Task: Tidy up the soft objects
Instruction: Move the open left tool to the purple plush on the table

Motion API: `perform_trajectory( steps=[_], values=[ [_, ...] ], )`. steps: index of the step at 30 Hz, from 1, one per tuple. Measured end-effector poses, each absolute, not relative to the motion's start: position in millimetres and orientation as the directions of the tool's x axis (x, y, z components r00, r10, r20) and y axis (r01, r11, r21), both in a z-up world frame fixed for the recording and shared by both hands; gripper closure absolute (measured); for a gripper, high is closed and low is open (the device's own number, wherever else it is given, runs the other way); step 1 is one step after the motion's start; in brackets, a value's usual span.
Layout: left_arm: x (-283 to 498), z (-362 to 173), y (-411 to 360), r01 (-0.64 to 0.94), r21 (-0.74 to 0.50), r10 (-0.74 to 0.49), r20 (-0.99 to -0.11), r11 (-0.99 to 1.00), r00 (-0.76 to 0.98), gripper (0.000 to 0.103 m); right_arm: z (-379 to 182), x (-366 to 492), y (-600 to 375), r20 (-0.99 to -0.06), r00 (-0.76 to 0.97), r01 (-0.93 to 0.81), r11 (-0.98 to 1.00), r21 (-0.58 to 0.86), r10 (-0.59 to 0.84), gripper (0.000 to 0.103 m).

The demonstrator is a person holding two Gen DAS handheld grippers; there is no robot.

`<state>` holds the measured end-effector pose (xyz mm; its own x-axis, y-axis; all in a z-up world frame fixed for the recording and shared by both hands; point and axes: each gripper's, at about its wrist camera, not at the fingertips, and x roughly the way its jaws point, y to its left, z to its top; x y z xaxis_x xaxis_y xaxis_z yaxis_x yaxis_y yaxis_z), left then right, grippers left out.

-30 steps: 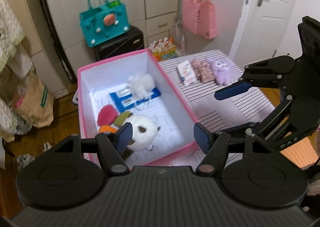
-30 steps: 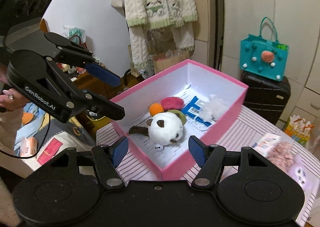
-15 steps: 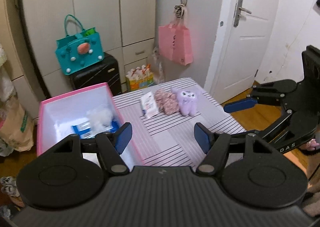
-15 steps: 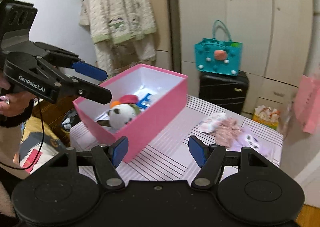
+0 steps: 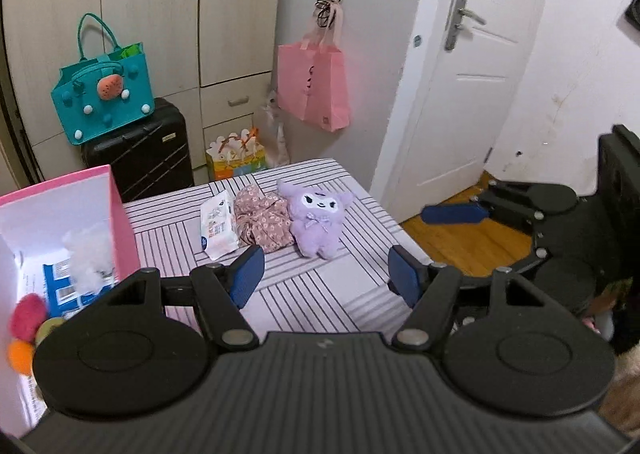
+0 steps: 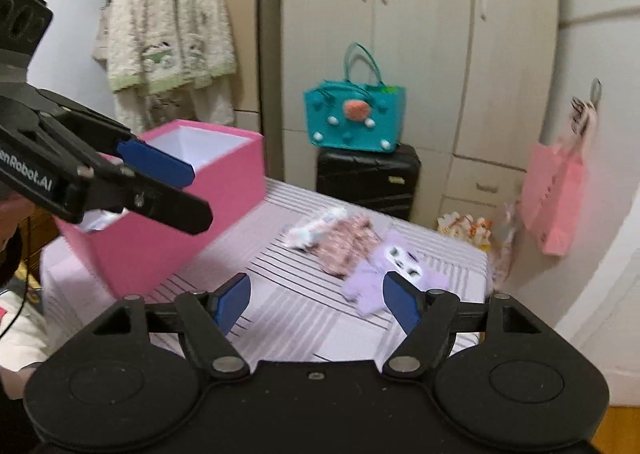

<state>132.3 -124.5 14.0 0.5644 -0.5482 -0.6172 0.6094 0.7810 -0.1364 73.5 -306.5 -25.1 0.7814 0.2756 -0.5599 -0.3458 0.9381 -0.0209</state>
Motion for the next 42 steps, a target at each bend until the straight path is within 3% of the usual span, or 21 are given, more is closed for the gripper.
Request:
perform_trajectory(
  steps=[6,20,25,32,42],
  values=[
    [162.0,-13.5,-151.2,0.545,-0.159,-0.501,-0.656,0.823,0.565,0.037,-57.8,99.4,-330.6,-0.570,0.778,-0.291,0.956,0.044,0.263,0.025],
    [196.6,-35.0,-183.9,0.505,-0.253,-0.545,-0.588,0.825,0.597,0.039,-96.8,149.5,-339.2,-0.594,0.756,-0.295,0.953,0.064,0.274,0.025],
    [220.4,-52.2,-200.8,0.510,-0.256,-0.539,-0.641,0.821,0.547,0.047,-111.4,174.9,-338.5,-0.621,0.731,-0.280,0.954,0.105,0.282,0.024],
    [257.1,-83.6,-210.9,0.492,-0.275,-0.524,-0.695,0.826,0.492,0.051,-129.9,199.1,-342.5,-0.634,0.723,-0.242,0.960,0.142,0.276,0.014],
    [263.9,-111.7,-219.2,0.446,-0.282,-0.491,-0.732,0.849,0.473,0.052,-138.5,192.6,-338.7,-0.612,0.738,-0.288,0.953,0.095,0.284,0.017]
  ],
)
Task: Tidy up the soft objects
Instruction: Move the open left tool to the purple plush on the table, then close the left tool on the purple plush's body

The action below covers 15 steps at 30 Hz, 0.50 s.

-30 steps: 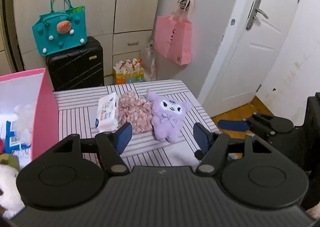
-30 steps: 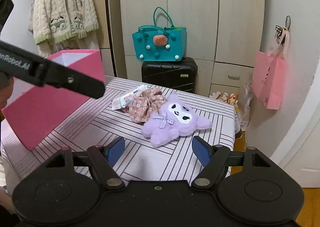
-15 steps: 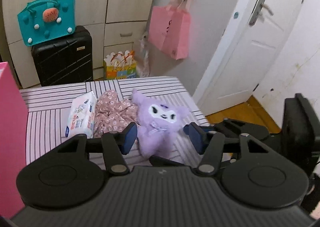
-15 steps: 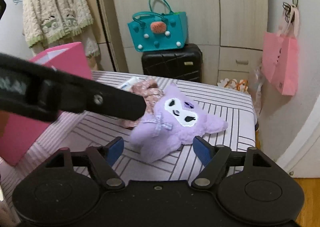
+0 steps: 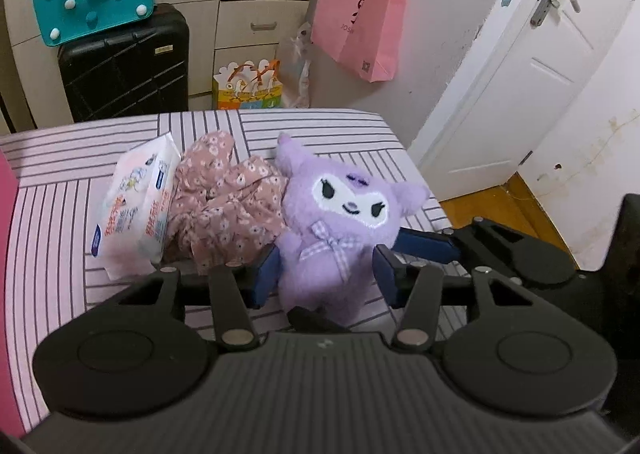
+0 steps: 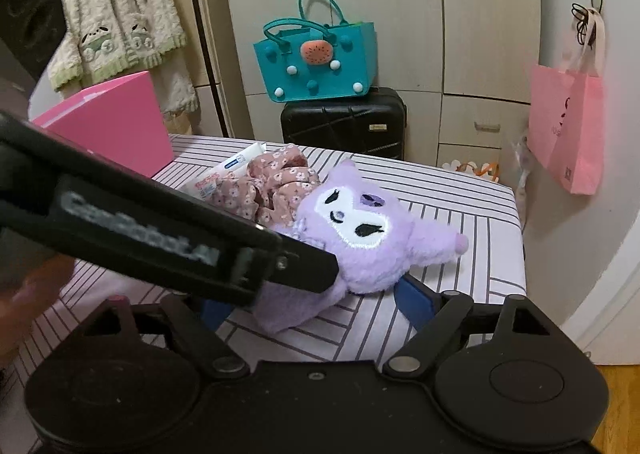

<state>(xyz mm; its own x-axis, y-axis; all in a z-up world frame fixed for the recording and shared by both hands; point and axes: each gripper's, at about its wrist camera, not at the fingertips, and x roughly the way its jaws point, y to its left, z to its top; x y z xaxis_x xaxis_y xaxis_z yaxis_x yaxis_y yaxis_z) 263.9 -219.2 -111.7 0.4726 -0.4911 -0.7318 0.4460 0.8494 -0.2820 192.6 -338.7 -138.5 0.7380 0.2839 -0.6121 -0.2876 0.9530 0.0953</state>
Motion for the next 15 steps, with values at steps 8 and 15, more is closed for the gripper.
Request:
perform_trajectory(
  steps=[8,15],
  values=[
    [261.4,-115.7,-215.8,0.459,-0.319,-0.524,-0.731,0.829,0.438,0.052,-133.5,181.9,-343.2,-0.610,0.733,-0.307,0.946,0.100,0.302,0.049],
    [239.3,-110.1,-207.7,0.469,-0.365,-0.558,-0.733,0.804,0.388,0.053,-125.0,155.6,-337.3,-0.608,0.718,-0.354,0.930,0.102,0.340,0.049]
  ],
)
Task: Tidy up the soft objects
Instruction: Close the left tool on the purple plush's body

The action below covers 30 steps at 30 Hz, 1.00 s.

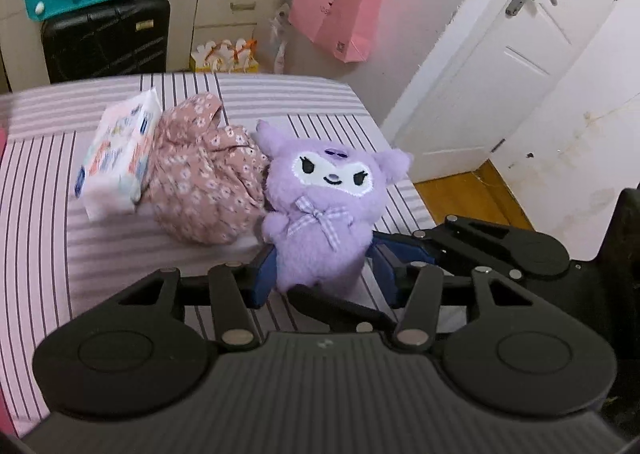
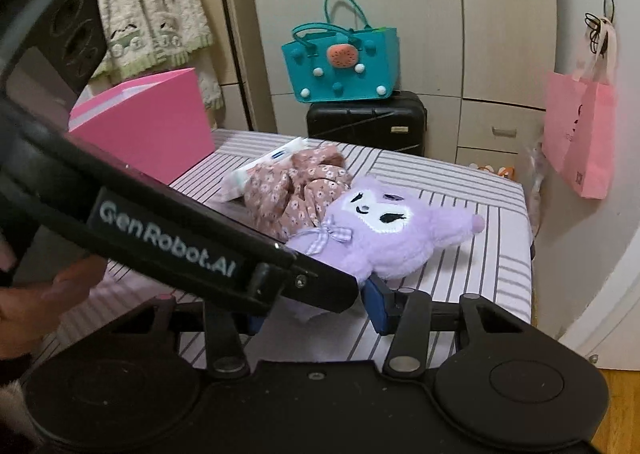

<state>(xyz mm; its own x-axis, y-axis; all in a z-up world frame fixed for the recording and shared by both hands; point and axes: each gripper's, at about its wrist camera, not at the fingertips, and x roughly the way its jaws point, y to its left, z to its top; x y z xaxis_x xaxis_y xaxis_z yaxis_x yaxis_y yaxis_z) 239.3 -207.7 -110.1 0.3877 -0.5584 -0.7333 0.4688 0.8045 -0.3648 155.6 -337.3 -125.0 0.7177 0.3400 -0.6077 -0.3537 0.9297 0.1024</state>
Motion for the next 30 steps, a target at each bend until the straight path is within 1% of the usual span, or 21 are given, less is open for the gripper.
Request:
perform_trajectory(
  steps=[6,9,10,11,13,15,17,19,23,25,26,27,28,30],
  values=[
    [228.2,-111.4,-195.5,0.450,-0.439,-0.595,-0.745,0.778,0.302,0.053,-124.0,138.5,-335.6,-0.641,0.678,-0.392,0.915,0.099,0.360,0.050],
    [224.1,-110.3,-189.9,0.452,-0.458,-0.611,-0.738,0.765,0.287,0.053,-125.9,130.9,-339.5,-0.660,0.678,-0.374,0.925,0.067,0.323,0.050],
    [223.1,-108.9,-189.4,0.457,-0.447,-0.606,-0.736,0.769,0.301,0.053,-126.2,129.1,-339.9,-0.664,0.686,-0.364,0.931,0.042,0.298,0.048],
    [222.4,-107.1,-189.6,0.463,-0.423,-0.594,-0.736,0.779,0.325,0.053,-126.3,128.5,-341.3,-0.667,0.692,-0.352,0.936,0.021,0.275,0.040],
    [222.6,-105.5,-190.6,0.469,-0.383,-0.570,-0.737,0.795,0.364,0.053,-125.3,128.2,-343.7,-0.665,0.711,-0.318,0.948,-0.012,0.230,0.032],
    [226.3,-106.5,-192.3,0.466,-0.374,-0.563,-0.734,0.802,0.379,0.053,-123.9,128.7,-346.8,-0.655,0.724,-0.296,0.955,-0.009,0.218,0.029],
    [231.4,-108.7,-193.7,0.455,-0.384,-0.565,-0.732,0.804,0.381,0.053,-123.3,130.0,-348.4,-0.636,0.737,-0.285,0.958,0.012,0.227,0.020],
    [234.1,-110.8,-193.5,0.451,-0.401,-0.578,-0.724,0.797,0.377,0.053,-123.9,132.5,-347.5,-0.617,0.749,-0.283,0.959,0.029,0.240,0.018],
    [237.2,-114.3,-198.7,0.464,-0.425,-0.607,-0.702,0.777,0.372,0.053,-131.3,142.0,-339.0,-0.620,0.743,-0.299,0.954,0.028,0.251,0.018],
    [236.7,-117.0,-200.7,0.467,-0.431,-0.614,-0.696,0.772,0.372,0.055,-135.4,145.2,-333.2,-0.619,0.753,-0.290,0.957,-0.010,0.222,0.019],
    [236.2,-117.9,-202.1,0.470,-0.432,-0.616,-0.694,0.770,0.372,0.061,-137.3,146.4,-330.5,-0.620,0.756,-0.288,0.957,-0.030,0.208,0.022],
    [235.4,-118.3,-203.9,0.474,-0.432,-0.619,-0.692,0.767,0.371,0.064,-138.1,146.5,-329.2,-0.615,0.762,-0.287,0.957,-0.041,0.202,0.023],
    [234.4,-118.9,-204.4,0.477,-0.436,-0.624,-0.689,0.763,0.369,0.065,-137.9,145.9,-329.1,-0.609,0.768,-0.280,0.959,-0.039,0.199,0.030],
    [232.3,-119.7,-206.2,0.482,-0.442,-0.632,-0.685,0.756,0.363,0.068,-138.2,147.5,-333.0,-0.608,0.766,-0.264,0.965,-0.003,0.208,0.034]
  ],
)
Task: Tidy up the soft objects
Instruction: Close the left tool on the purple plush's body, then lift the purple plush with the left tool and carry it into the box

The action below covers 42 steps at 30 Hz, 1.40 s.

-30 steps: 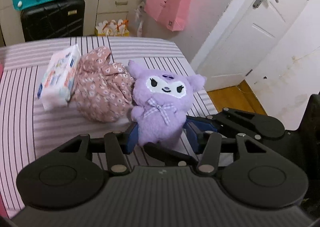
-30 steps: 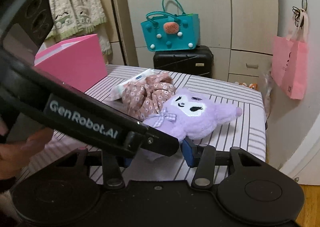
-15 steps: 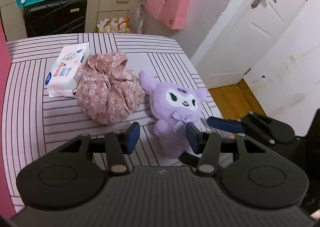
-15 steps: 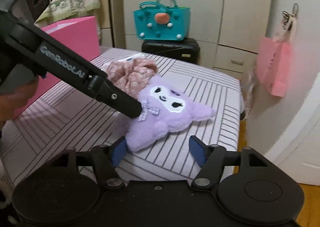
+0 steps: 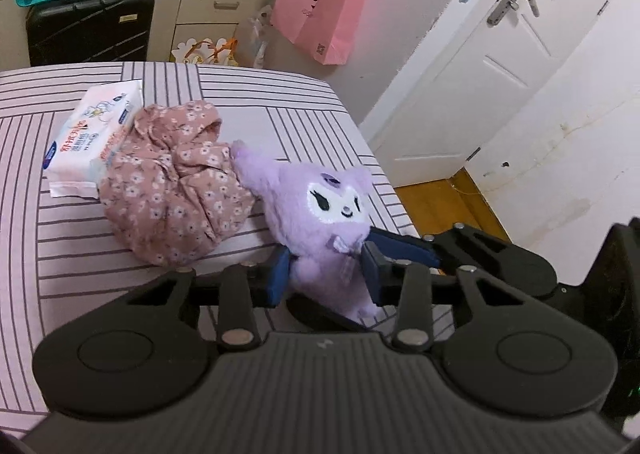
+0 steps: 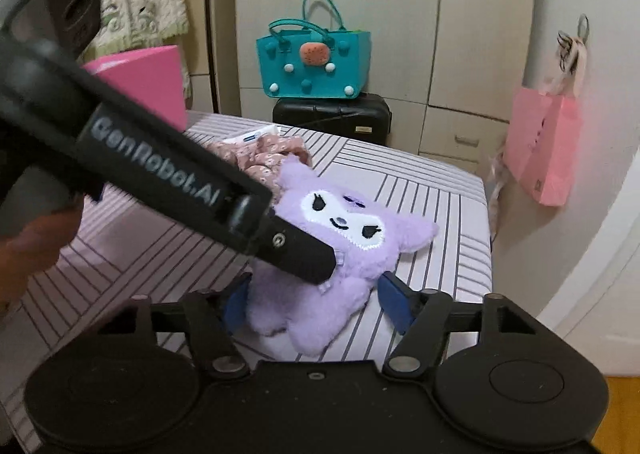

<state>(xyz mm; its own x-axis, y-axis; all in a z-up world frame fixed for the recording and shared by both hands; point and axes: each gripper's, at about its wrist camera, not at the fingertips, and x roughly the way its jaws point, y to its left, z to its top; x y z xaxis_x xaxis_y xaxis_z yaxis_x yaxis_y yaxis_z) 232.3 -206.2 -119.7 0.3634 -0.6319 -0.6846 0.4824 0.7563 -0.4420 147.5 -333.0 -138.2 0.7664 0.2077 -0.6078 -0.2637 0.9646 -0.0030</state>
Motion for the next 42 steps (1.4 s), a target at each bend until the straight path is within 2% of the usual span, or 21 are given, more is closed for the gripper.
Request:
perform_trajectory(
  steps=[1,3,8,19,27,42],
  values=[
    [231.2,-119.6,-207.2,0.489,-0.440,-0.634,-0.682,0.754,0.364,0.069,-138.2,148.5,-335.6,-0.608,0.763,-0.261,0.965,0.020,0.219,0.043],
    [228.6,-119.4,-209.1,0.495,-0.434,-0.634,-0.680,0.753,0.369,0.070,-138.0,148.1,-336.8,-0.606,0.762,-0.253,0.966,0.049,0.230,0.045],
    [221.5,-115.6,-210.7,0.503,-0.418,-0.628,-0.678,0.757,0.382,0.072,-136.5,137.7,-330.7,-0.594,0.779,-0.239,0.971,0.017,0.202,0.049],
    [194.9,-99.6,-201.3,0.532,-0.401,-0.621,-0.708,0.746,0.336,0.072,-117.7,111.8,-316.4,-0.646,0.738,-0.224,0.974,0.039,0.195,0.049],
    [162.4,-87.8,-184.4,0.553,-0.369,-0.592,-0.747,0.747,0.302,0.071,-103.3,91.3,-301.1,-0.717,0.650,-0.235,0.964,0.126,0.252,0.049],
    [102.6,-63.6,-111.1,0.531,-0.392,-0.602,-0.738,0.751,0.305,0.070,-72.9,41.2,-226.0,-0.749,0.602,-0.378,0.925,0.040,0.278,0.049]
  ],
)
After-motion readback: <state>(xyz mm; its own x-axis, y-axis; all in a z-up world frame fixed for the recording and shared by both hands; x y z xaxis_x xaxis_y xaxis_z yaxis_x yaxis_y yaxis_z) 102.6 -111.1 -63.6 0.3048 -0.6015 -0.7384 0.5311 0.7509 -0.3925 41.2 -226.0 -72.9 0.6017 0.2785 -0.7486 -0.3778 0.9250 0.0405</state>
